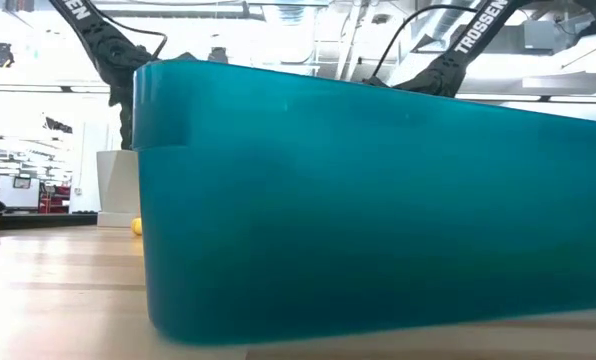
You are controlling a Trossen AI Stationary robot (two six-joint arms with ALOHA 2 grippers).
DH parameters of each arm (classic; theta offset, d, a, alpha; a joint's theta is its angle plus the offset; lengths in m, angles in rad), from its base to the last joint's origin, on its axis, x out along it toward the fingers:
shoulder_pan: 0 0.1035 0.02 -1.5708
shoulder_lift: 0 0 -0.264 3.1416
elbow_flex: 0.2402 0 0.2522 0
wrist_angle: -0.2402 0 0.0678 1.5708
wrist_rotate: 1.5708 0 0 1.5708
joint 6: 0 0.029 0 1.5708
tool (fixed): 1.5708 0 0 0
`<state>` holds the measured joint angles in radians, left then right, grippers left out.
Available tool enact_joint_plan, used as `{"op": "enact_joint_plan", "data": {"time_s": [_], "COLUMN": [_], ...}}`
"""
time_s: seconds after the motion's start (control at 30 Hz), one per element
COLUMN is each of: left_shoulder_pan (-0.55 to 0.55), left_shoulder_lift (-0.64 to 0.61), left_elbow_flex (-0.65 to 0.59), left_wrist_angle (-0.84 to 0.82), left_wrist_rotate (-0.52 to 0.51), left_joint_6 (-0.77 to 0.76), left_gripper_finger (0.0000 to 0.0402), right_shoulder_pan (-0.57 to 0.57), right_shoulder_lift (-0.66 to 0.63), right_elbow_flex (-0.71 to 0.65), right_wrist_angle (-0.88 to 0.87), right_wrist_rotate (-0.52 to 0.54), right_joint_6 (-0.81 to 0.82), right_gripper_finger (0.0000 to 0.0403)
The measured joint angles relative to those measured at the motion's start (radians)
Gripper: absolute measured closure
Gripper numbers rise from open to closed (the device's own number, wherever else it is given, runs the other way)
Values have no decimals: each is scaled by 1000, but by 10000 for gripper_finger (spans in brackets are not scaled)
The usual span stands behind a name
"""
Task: Fold microfiber towels
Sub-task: Fold the yellow microfiber towel
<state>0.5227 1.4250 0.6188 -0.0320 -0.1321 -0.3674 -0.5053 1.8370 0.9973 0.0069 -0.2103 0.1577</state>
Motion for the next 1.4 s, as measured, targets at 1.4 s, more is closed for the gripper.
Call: {"op": "enact_joint_plan", "data": {"time_s": [1.4], "left_shoulder_pan": [-1], "left_shoulder_lift": [-90], "left_elbow_flex": [-26], "left_wrist_angle": [-61], "left_wrist_rotate": [-96], "left_joint_6": [-290], "left_gripper_finger": [398], "right_shoulder_pan": [-42], "right_shoulder_lift": [-57], "right_elbow_flex": [-1], "right_wrist_angle": [17], "right_wrist_rotate": [74], "right_joint_6": [-6], "right_gripper_finger": [294]}}
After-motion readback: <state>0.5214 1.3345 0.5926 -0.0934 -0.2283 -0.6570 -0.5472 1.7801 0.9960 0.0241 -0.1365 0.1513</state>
